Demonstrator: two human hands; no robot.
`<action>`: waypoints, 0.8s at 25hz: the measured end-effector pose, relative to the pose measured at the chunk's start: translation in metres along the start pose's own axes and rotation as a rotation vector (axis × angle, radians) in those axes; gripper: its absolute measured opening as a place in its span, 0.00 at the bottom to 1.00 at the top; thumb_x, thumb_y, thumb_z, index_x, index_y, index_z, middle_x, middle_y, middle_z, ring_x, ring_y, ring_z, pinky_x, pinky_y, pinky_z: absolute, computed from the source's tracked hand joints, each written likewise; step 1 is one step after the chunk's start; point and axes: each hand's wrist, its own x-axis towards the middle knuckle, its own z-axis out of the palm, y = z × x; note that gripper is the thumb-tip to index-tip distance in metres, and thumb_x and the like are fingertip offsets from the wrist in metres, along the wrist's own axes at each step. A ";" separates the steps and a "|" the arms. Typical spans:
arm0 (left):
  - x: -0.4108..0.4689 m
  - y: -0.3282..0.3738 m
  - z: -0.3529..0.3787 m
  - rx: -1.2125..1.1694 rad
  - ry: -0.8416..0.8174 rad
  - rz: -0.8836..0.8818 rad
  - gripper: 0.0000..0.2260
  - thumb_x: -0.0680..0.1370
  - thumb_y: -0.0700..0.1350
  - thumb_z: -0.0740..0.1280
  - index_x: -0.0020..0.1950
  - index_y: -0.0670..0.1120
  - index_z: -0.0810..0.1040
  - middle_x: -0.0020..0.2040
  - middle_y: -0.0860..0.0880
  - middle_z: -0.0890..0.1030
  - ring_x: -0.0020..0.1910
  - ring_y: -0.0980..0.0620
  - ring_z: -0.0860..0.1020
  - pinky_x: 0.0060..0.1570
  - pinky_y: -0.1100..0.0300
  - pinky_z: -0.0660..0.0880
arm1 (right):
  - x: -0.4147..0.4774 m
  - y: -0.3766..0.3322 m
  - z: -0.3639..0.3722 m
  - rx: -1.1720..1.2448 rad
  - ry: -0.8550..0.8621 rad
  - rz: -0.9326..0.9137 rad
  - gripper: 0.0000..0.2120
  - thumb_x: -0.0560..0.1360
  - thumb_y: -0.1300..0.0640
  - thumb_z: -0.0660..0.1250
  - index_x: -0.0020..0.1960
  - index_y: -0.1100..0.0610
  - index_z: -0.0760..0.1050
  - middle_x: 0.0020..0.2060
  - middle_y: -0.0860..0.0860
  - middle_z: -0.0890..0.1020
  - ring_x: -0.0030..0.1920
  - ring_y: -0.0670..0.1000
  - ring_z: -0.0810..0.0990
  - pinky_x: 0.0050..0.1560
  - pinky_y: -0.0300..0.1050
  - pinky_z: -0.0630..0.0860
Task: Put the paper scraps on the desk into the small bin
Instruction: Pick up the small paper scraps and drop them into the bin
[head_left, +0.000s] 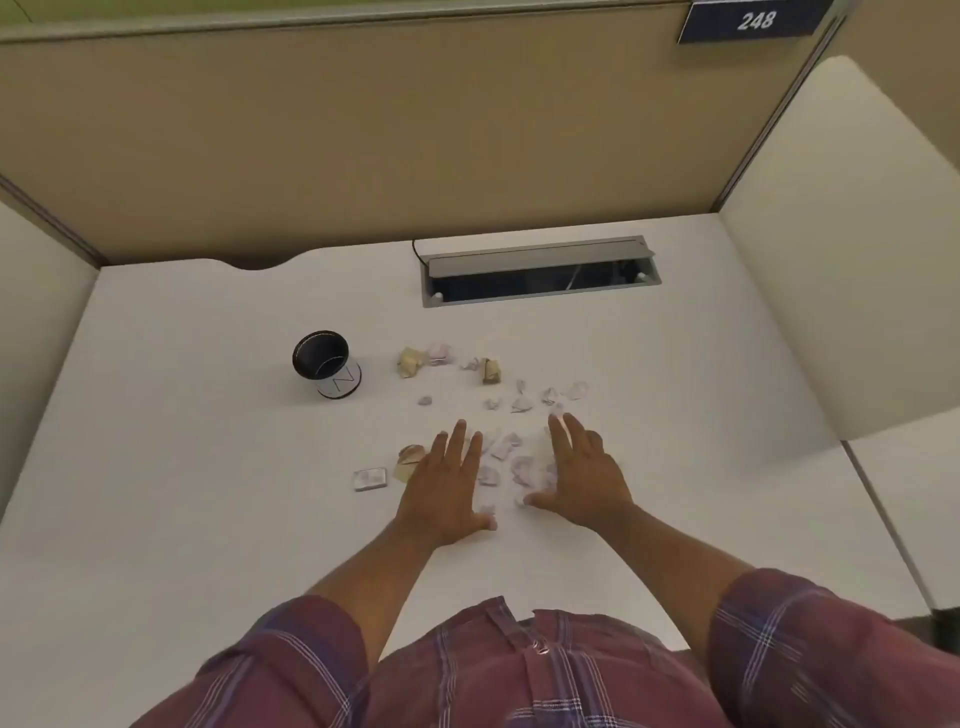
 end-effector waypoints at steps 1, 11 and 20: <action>0.005 0.002 -0.002 0.002 -0.032 -0.002 0.59 0.65 0.74 0.70 0.81 0.48 0.42 0.83 0.43 0.41 0.80 0.37 0.50 0.73 0.42 0.65 | 0.006 0.004 -0.001 0.027 -0.047 0.037 0.62 0.60 0.26 0.70 0.79 0.52 0.41 0.79 0.55 0.51 0.73 0.62 0.60 0.62 0.60 0.75; 0.029 0.002 0.024 0.011 -0.148 -0.026 0.53 0.68 0.62 0.77 0.81 0.50 0.47 0.82 0.41 0.46 0.78 0.37 0.56 0.70 0.43 0.69 | 0.048 0.013 0.015 -0.041 -0.323 -0.048 0.65 0.58 0.37 0.80 0.79 0.47 0.40 0.78 0.59 0.50 0.72 0.65 0.57 0.65 0.60 0.73; 0.023 0.002 0.041 -0.178 -0.008 -0.011 0.27 0.74 0.44 0.75 0.71 0.50 0.70 0.67 0.43 0.72 0.59 0.41 0.74 0.49 0.47 0.81 | 0.044 -0.029 0.023 -0.062 -0.218 -0.232 0.27 0.76 0.59 0.68 0.71 0.47 0.63 0.64 0.58 0.66 0.58 0.61 0.68 0.38 0.52 0.75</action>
